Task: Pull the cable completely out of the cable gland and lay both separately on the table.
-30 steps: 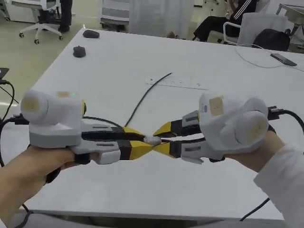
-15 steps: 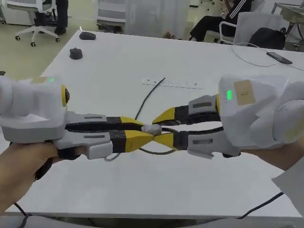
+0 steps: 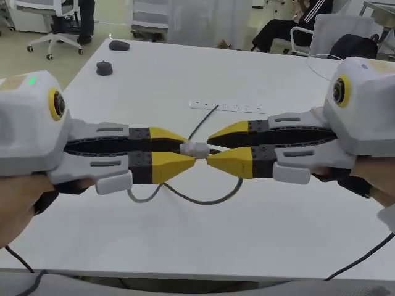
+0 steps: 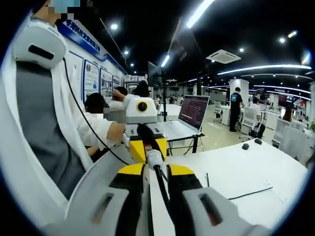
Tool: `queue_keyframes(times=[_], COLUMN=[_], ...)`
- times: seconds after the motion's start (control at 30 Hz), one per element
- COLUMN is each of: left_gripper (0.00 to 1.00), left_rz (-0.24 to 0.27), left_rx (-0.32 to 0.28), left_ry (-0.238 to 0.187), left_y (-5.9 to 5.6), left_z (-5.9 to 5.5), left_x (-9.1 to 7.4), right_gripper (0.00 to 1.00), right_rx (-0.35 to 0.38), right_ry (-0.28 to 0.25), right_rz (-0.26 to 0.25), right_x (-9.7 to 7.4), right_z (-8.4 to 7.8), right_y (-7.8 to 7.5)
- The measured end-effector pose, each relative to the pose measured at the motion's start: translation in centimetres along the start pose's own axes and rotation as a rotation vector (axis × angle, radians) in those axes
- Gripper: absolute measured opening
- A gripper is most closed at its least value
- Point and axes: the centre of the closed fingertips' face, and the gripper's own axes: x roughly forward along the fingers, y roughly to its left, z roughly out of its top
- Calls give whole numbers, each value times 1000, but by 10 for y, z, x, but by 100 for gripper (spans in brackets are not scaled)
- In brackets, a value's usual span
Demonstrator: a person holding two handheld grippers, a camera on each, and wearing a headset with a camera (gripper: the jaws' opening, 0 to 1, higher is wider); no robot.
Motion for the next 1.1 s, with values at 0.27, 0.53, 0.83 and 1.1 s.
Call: queue_keyframes(times=[0.27, 0.53, 0.83, 1.1], left_gripper=[15, 15, 14, 13], left_rz=[-20, -36, -65, -99], left_rx=[10, -63, -174, -290], left_ry=[16, 43, 103, 90], left_y=[-5, -3, -6, -9], left_z=[-3, -3, -6, -4], left_x=[1, 0, -4, -4], right_gripper=[12, 10, 9, 8], right_rx=[36, 96, 33, -24], right_ry=[-43, -71, -48, -58], right_rz=[19, 18, 17, 18], right_x=[6, 7, 10, 8], right_z=[-2, -1, -1, 2], right_y=[7, 8, 16, 18])
